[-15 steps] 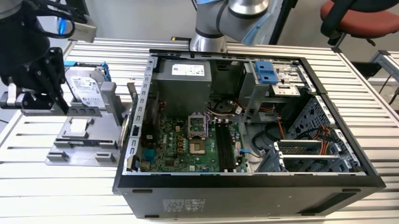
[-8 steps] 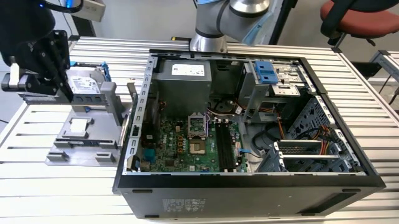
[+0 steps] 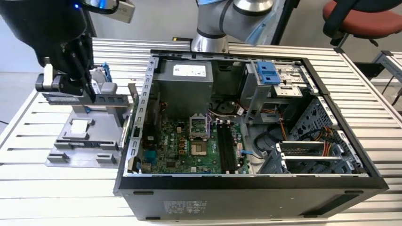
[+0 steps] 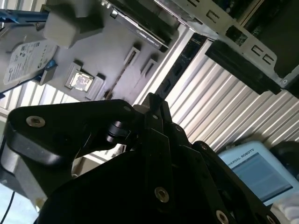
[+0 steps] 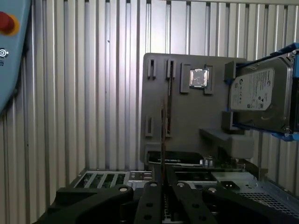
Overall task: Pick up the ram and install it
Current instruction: 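Pick up the ram and move it above insertion slot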
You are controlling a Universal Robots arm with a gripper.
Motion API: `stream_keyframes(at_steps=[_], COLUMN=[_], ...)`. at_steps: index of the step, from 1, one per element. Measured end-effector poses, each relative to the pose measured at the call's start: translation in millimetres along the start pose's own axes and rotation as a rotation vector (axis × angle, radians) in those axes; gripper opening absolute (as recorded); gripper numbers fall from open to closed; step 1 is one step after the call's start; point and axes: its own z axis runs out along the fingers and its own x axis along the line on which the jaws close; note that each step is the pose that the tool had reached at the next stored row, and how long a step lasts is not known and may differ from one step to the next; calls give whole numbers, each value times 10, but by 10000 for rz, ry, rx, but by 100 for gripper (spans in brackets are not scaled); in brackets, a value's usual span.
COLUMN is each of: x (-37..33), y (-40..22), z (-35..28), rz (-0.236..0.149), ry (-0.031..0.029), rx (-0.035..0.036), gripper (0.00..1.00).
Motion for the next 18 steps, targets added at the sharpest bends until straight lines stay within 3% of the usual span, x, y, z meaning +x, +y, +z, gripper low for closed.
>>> stream_keyframes(at_steps=[18], x=[-5], y=[-817], z=[-5], rz=[0], ry=[-1], rx=[-5], gripper=[0])
